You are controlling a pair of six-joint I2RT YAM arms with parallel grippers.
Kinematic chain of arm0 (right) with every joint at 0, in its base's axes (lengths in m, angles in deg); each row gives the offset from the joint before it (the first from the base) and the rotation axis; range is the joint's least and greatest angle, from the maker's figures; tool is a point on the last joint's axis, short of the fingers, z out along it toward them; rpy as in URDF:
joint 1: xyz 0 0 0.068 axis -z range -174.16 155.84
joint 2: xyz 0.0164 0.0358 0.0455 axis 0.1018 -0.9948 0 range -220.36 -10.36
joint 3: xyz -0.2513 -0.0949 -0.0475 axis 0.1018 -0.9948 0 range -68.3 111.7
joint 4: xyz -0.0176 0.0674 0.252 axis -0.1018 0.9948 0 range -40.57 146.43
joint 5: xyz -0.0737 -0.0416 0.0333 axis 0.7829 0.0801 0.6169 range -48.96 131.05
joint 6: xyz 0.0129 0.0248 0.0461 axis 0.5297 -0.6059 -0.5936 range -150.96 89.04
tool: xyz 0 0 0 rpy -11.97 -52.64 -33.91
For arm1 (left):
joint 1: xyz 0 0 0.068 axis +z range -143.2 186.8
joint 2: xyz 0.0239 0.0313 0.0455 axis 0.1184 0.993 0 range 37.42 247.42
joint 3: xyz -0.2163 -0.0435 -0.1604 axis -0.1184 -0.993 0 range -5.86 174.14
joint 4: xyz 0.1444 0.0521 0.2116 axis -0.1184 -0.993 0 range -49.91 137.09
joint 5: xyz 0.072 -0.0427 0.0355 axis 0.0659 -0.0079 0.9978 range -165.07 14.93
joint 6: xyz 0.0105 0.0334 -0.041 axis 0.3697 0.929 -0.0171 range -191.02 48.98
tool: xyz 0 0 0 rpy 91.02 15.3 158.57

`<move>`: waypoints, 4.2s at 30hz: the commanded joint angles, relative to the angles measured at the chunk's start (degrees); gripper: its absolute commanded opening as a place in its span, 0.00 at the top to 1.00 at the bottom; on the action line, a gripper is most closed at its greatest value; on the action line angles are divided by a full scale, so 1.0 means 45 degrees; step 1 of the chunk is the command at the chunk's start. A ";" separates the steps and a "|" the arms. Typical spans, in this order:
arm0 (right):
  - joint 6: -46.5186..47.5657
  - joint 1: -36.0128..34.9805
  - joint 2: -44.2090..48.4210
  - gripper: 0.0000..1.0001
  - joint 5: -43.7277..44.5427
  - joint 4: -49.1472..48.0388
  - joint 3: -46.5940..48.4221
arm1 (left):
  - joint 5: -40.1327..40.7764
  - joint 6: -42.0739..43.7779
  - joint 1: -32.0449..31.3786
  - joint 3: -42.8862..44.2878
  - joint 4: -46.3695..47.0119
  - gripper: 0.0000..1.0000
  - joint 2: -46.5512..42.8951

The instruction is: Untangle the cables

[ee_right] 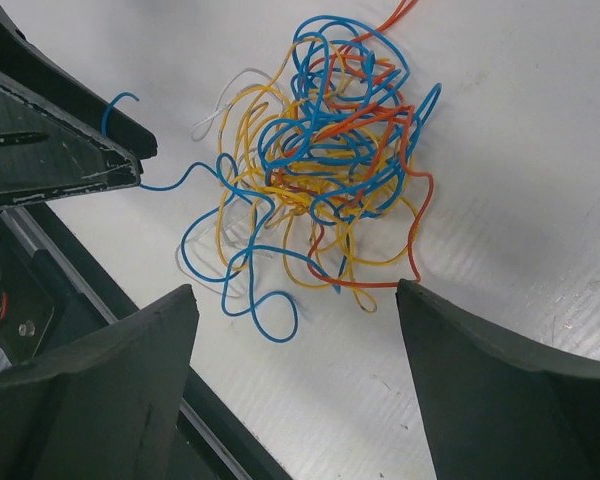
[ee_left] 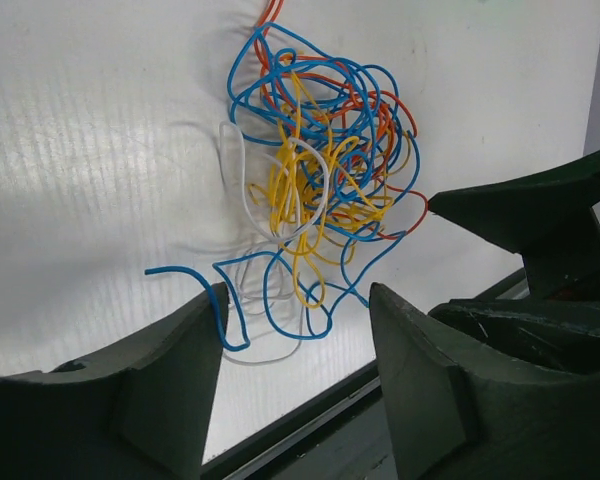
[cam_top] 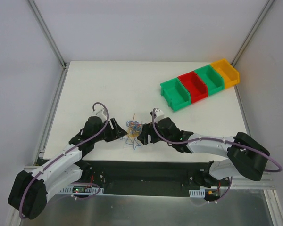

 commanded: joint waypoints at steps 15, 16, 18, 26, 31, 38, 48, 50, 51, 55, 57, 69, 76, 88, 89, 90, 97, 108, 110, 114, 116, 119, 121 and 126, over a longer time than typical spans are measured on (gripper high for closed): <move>0.0280 -0.0469 -0.0818 0.10 0.3463 -0.2111 -0.0392 | -0.0663 0.0631 -0.0024 0.1651 -0.3004 1.00 -0.3550; 0.0260 -0.0469 -0.0779 0.10 0.3503 -0.2111 -0.0412 | -0.0839 0.0748 -0.0044 0.2080 -0.3103 1.00 -0.4174; 0.0299 -0.0469 -0.0778 0.10 0.3426 -0.2092 -0.0412 | -0.1113 0.0905 -0.0024 0.3308 -0.3396 1.00 -0.4822; 0.1097 -0.0469 -0.0429 0.09 0.3095 -0.1955 -0.0256 | -0.1309 0.1707 -0.0024 0.9325 -0.3456 1.00 -0.3149; 0.2914 -0.0489 0.1833 0.07 0.2721 0.0713 0.0523 | -0.1174 0.1472 -0.0024 1.1476 -0.3495 1.00 -0.1604; 0.5337 -0.0508 0.4026 0.03 -0.0887 0.1446 0.1520 | -0.0899 0.1218 -0.0024 1.2396 -0.3514 1.00 -0.0977; 0.4324 -0.0626 0.1431 0.10 -0.0268 -0.2089 0.2595 | -0.0742 0.1452 -0.0024 1.2631 -0.3456 1.00 -0.1230; 0.4012 -0.0645 0.0962 0.15 -0.0634 -0.2869 0.2751 | -0.0743 0.1433 -0.0024 1.2573 -0.3437 1.00 -0.1328; 0.3914 -0.0665 0.0766 0.18 -0.0966 -0.3298 0.2829 | -0.0704 0.1414 -0.0024 1.2515 -0.3436 1.00 -0.1348; 0.3152 -0.0879 0.0218 0.36 -0.1244 -0.4005 0.3005 | -0.0431 0.1471 -0.0024 1.2222 -0.3358 1.00 -0.1484; 0.2917 -0.0880 0.0120 0.62 -0.1242 -0.4044 0.3006 | -0.0197 0.1569 -0.0024 1.2143 -0.3339 1.00 -0.1542; 0.2117 -0.0666 0.2988 1.00 -0.0695 0.3275 0.6870 | 0.1465 0.1941 -0.0024 0.8105 -0.2891 0.61 -0.2285; 0.1140 0.0467 0.4143 1.00 -0.2178 0.4373 0.7926 | 0.1836 0.1960 -0.0024 0.5855 -0.2168 0.05 -0.1448; 0.2506 0.1033 0.4922 1.00 -0.0541 0.6872 0.9568 | -0.2423 -0.0659 -0.0219 0.2866 0.4843 0.23 0.4195; 0.2564 0.1150 0.5118 1.00 -0.0462 0.6990 0.9587 | -0.2326 -0.0483 -0.0316 0.2846 0.5019 0.23 0.4450; 0.2662 0.1268 0.5255 1.00 -0.0345 0.7203 0.9607 | -0.2228 -0.0326 -0.0375 0.2846 0.5137 0.22 0.4762; 0.3110 0.2634 0.5550 1.00 0.0903 0.8083 0.9529 | -0.1758 -0.0305 -0.0630 0.1950 0.7555 0.25 0.6463; 0.0672 0.4080 0.2467 0.99 0.9143 1.0097 1.0583 | -0.1720 0.2642 -0.1098 0.1227 0.7833 0.17 0.5724; 0.0262 0.4198 0.1783 0.99 0.9964 1.0077 1.0876 | -0.1680 0.2838 -0.1235 0.0895 0.8163 0.17 0.5470; -0.0091 0.4685 0.0300 0.99 1.1043 0.9434 1.1266 | -0.1447 0.3034 -0.1391 0.0017 0.9003 0.17 0.4748; -0.0247 0.5095 -0.0481 0.99 1.0985 0.9199 1.1578 | -0.1193 0.3073 -0.1450 -0.0472 0.9452 0.16 0.4260; -0.0189 0.5565 -0.1654 0.99 1.1411 0.9022 1.2319 | -0.0900 0.3132 -0.1470 -0.1000 0.9980 0.16 0.3732; -0.0286 0.5759 -0.2221 0.99 1.1550 0.8848 1.2517 | -0.0743 0.3093 -0.1489 -0.1215 1.0234 0.16 0.3574; 0.0082 0.5956 -0.3257 0.99 1.1297 0.7620 1.2596 | -0.0470 0.2976 -0.1489 -0.1548 1.0704 0.16 0.3457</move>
